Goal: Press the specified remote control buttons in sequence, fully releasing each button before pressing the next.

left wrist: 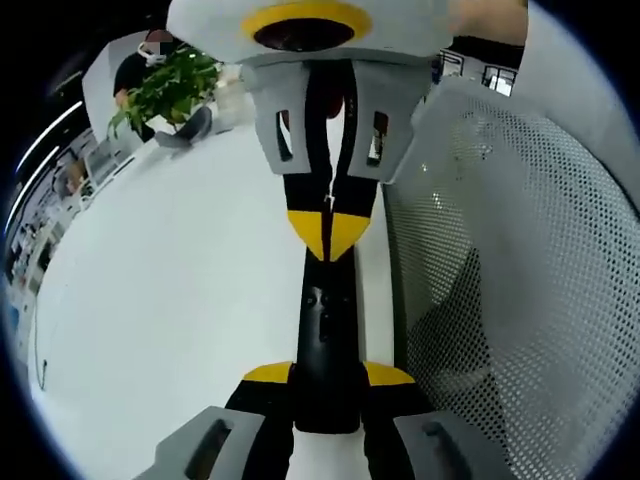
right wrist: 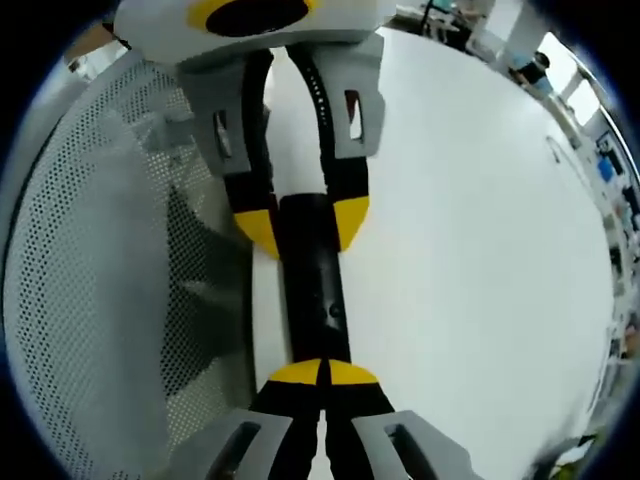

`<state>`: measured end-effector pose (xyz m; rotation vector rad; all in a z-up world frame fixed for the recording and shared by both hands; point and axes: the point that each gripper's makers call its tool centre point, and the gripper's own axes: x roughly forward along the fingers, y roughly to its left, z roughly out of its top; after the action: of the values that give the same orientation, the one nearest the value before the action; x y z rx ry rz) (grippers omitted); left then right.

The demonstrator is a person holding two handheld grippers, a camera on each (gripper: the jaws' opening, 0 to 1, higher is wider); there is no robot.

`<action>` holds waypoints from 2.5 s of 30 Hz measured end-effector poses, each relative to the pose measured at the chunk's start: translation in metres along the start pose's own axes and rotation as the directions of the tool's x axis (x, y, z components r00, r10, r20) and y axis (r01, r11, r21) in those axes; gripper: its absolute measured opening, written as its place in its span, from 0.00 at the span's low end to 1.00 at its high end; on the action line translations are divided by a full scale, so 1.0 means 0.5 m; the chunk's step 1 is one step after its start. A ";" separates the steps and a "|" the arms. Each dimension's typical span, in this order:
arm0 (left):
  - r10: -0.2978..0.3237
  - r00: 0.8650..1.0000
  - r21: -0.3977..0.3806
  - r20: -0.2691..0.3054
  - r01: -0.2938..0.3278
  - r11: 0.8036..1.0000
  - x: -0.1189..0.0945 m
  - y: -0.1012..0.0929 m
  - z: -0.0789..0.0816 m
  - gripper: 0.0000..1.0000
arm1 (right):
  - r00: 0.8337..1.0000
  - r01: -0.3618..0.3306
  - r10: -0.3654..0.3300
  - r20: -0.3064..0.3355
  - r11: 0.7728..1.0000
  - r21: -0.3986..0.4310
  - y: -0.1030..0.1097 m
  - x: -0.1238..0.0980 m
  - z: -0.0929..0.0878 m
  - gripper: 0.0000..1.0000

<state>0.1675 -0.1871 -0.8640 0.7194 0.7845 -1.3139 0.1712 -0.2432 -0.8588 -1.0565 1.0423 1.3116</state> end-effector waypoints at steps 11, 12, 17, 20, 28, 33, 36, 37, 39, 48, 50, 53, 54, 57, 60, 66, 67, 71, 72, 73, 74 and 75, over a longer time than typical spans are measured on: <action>0.000 0.998 -0.003 -0.059 -0.001 1.000 0.001 0.000 -0.003 0.24 | 0.989 -0.002 -0.009 0.145 0.997 0.076 -0.003 -0.005 0.002 0.00; 0.000 0.998 -0.001 -0.062 0.000 1.000 0.001 0.000 -0.004 0.24 | 0.986 -0.002 -0.012 0.169 0.997 0.082 -0.003 -0.006 0.001 0.00; 0.000 0.997 0.006 -0.071 0.000 1.000 0.001 -0.001 -0.004 0.24 | 0.959 0.065 -0.071 0.273 0.997 0.033 0.000 -0.008 0.003 0.00; 0.003 0.997 0.011 -0.075 -0.002 1.000 0.001 -0.001 -0.004 0.24 | 0.945 0.103 -0.104 0.311 0.994 0.017 0.003 -0.008 0.002 0.00; -0.003 0.998 0.004 -0.064 0.004 1.000 0.001 -0.001 -0.004 0.24 | 0.945 0.069 -0.072 0.320 0.997 0.021 0.000 -0.008 0.006 0.00; 0.004 0.998 0.001 -0.070 -0.003 1.000 0.001 -0.001 -0.004 0.24 | 0.956 0.046 -0.028 0.293 0.997 -0.055 0.000 -0.008 0.006 0.00; 0.001 0.998 -0.005 -0.061 -0.001 1.000 0.000 -0.001 -0.004 0.24 | 0.960 0.023 -0.005 0.280 0.998 -0.060 0.001 -0.008 0.006 0.00; 0.001 0.998 -0.001 -0.056 -0.001 1.000 0.000 -0.001 -0.005 0.24 | 0.961 0.023 -0.004 0.278 0.998 -0.064 0.002 -0.008 0.006 0.00; 0.000 0.999 -0.008 -0.043 -0.001 1.000 -0.001 -0.001 -0.006 0.24 | 0.965 0.027 -0.004 0.264 0.996 -0.084 0.003 -0.007 0.006 0.00; -0.020 0.979 -0.033 0.205 0.027 0.999 -0.005 0.001 -0.001 0.24 | 0.977 0.033 -0.017 0.211 0.997 -0.071 0.001 -0.006 0.006 0.00; -0.018 0.971 -0.037 0.237 0.028 0.999 -0.006 0.001 -0.002 0.24 | 0.977 0.030 -0.016 0.212 0.998 -0.061 0.001 -0.007 0.005 0.00; -0.016 0.966 -0.079 0.257 0.038 0.996 -0.007 0.004 -0.001 0.24 | 0.976 0.018 -0.012 0.217 1.000 -0.025 -0.003 -0.006 0.005 0.00; -0.017 0.966 -0.079 0.256 0.038 0.996 -0.006 0.004 0.000 0.24 | 0.975 0.011 -0.010 0.224 1.000 -0.003 -0.003 -0.007 0.005 0.00; -0.021 0.963 -0.079 0.268 0.044 0.996 -0.006 0.004 0.000 0.24 | 0.968 -0.017 -0.005 0.253 0.996 0.083 -0.004 -0.007 0.006 0.00; -0.025 0.952 -0.101 0.304 0.058 0.993 -0.008 0.005 0.001 0.24 | 0.957 -0.045 -0.007 0.291 0.984 0.170 -0.007 -0.008 0.006 0.00; -0.024 0.949 -0.110 0.313 0.061 0.992 -0.007 0.004 0.004 0.24 | 0.953 -0.052 -0.014 0.302 0.976 0.210 -0.007 -0.009 0.006 0.00; -0.023 0.949 -0.110 0.313 0.061 0.992 -0.007 0.004 0.004 0.24 | 0.953 -0.045 -0.019 0.302 0.978 0.205 -0.006 -0.008 0.006 0.00; -0.020 0.950 -0.113 0.312 0.058 0.992 -0.007 0.004 0.005 0.24 | 0.952 0.004 -0.054 0.302 0.986 0.164 -0.003 -0.008 0.006 0.00; -0.020 0.950 -0.114 0.312 0.058 0.992 -0.007 0.004 0.004 0.24 | 0.951 0.016 -0.062 0.301 0.988 0.153 -0.003 -0.008 0.006 0.00; -0.019 0.950 -0.118 0.312 0.059 0.991 -0.007 0.004 0.005 0.24 | 0.951 0.045 -0.081 0.299 0.991 0.126 -0.003 -0.008 0.007 0.00; -0.019 0.949 -0.120 0.314 0.059 0.991 -0.007 0.004 0.005 0.24 | 0.951 0.059 -0.090 0.297 0.992 0.111 -0.003 -0.008 0.007 0.00; -0.018 0.950 -0.121 0.313 0.059 0.991 -0.007 0.004 0.005 0.24 | 0.951 0.076 -0.102 0.292 0.992 0.099 -0.001 -0.008 0.007 0.00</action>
<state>0.1693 -0.1870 -0.8597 0.3813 0.6224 -1.3574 0.1719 -0.2406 -0.8544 -0.8022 0.8078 1.2927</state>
